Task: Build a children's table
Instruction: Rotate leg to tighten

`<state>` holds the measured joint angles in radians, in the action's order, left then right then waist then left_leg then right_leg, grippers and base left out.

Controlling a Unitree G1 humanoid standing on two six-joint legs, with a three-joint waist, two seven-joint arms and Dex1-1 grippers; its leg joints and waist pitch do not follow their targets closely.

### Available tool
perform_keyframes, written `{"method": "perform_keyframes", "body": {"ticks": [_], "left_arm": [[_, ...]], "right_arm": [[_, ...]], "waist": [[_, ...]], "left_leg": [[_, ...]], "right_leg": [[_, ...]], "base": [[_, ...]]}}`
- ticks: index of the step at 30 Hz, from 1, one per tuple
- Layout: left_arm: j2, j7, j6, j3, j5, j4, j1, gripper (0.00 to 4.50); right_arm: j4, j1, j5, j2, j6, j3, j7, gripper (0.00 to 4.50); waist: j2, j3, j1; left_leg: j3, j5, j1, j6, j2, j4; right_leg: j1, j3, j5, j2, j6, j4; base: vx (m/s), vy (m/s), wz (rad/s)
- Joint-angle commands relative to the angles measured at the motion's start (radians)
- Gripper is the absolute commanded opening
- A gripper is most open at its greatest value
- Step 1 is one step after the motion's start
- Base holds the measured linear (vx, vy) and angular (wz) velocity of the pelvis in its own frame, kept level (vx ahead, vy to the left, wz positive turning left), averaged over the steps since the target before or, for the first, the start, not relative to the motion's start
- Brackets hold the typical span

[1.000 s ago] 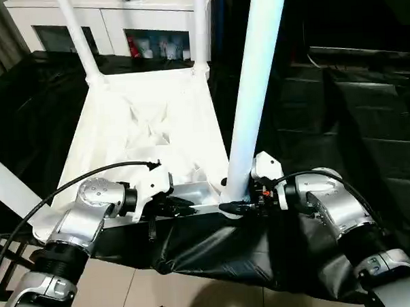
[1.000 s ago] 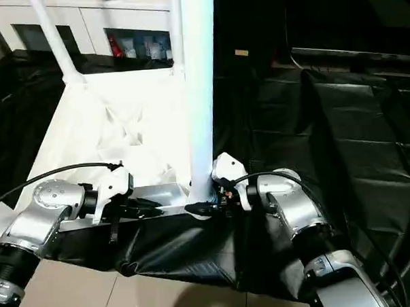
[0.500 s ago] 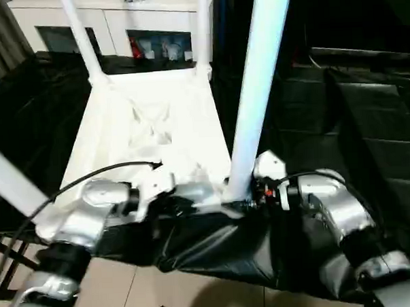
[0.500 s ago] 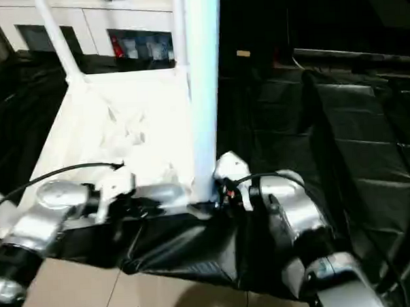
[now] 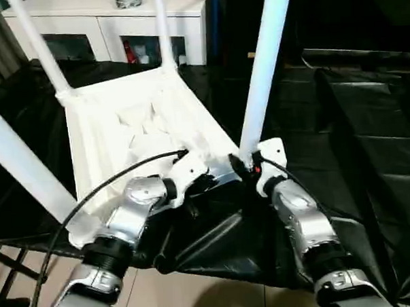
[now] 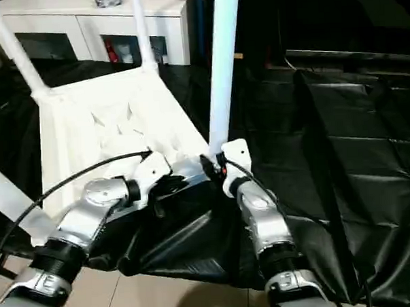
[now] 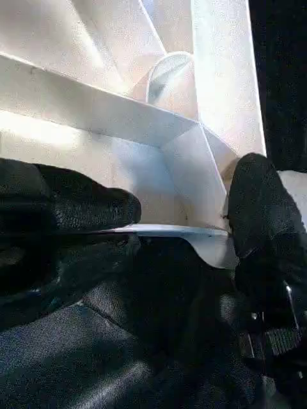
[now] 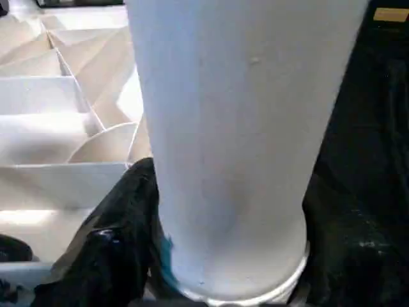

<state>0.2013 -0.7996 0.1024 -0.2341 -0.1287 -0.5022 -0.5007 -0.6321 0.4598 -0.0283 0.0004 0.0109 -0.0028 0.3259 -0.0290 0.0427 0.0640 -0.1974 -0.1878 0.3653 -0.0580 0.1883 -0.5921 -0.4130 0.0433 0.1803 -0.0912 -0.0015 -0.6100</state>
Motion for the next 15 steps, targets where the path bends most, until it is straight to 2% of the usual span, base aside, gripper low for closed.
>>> {"method": "perform_keyframes", "body": {"ticks": [1,2,3,5,6,8,11,15], "left_arm": [[-0.054,0.065,-0.024,-0.001,0.04,0.017,0.007,0.0],[-0.042,0.044,-0.039,0.001,0.046,0.02,0.014,0.0],[-0.032,0.029,-0.049,0.004,0.049,0.023,0.019,0.0],[-0.018,0.008,-0.056,0.01,0.059,0.024,0.024,0.0],[0.0,-0.027,-0.068,0.014,0.071,0.024,0.027,0.0],[0.026,-0.07,-0.082,0.015,0.079,0.023,0.03,0.0],[0.067,-0.15,-0.099,0.017,0.097,0.028,0.035,0.0],[0.1,-0.211,-0.103,0.016,0.113,0.033,0.038,0.0]], "right_arm": [[0.016,-0.003,-0.019,0.078,-0.014,0.095,0.118,3.39],[0.025,-0.001,-0.026,0.057,-0.018,0.089,0.144,3.57],[0.033,0.0,-0.032,0.04,-0.023,0.084,0.165,3.57],[0.049,0.004,-0.04,0.009,-0.033,0.084,0.198,3.82],[0.066,0.007,-0.037,-0.033,-0.038,0.098,0.254,3.82],[0.077,0.009,-0.042,-0.083,-0.059,0.108,0.333,3.82],[0.094,-0.003,-0.046,-0.161,-0.031,0.145,0.479,3.82],[0.104,-0.01,-0.054,-0.198,-0.019,0.157,0.556,3.82]], "waist": [[0.009,-0.056,0.001],[0.006,-0.056,0.001],[0.01,-0.056,-0.001],[0.008,-0.06,-0.001],[0.004,-0.06,-0.001],[0.006,-0.063,0.001],[0.005,-0.062,0.002],[0.004,-0.059,0.004]], "left_leg": [[0.021,-0.255,-0.004,0.028,0.032,0.08],[0.021,-0.258,-0.004,0.028,0.033,0.08],[0.02,-0.261,-0.003,0.033,0.032,0.079],[0.019,-0.23,-0.001,0.043,0.031,0.075],[0.02,-0.22,0.0,0.046,0.031,0.075],[0.018,-0.188,0.003,0.066,0.03,0.069],[0.016,-0.187,0.002,0.074,0.031,0.068],[0.015,-0.208,0.0,0.069,0.035,0.069]], "right_leg": [[0.044,-0.034,0.266,-0.047,-0.173,0.082],[0.043,-0.034,0.262,-0.047,-0.175,0.082],[0.044,-0.034,0.256,-0.046,-0.177,0.082],[0.049,-0.034,0.206,-0.046,-0.188,0.077],[0.049,-0.034,0.191,-0.046,-0.193,0.075],[0.055,-0.031,0.124,-0.044,-0.213,0.067],[0.055,-0.03,0.128,-0.046,-0.231,0.069],[0.052,-0.029,0.162,-0.044,-0.235,0.07]], "base": [[0.0,0.0,0.0],[0.0,0.0,0.0],[0.0,0.0,0.0],[0.0,0.0,0.0],[0.0,0.0,0.0],[0.0,0.0,0.0],[0.0,0.0,0.0],[0.0,0.0,0.0]]}}
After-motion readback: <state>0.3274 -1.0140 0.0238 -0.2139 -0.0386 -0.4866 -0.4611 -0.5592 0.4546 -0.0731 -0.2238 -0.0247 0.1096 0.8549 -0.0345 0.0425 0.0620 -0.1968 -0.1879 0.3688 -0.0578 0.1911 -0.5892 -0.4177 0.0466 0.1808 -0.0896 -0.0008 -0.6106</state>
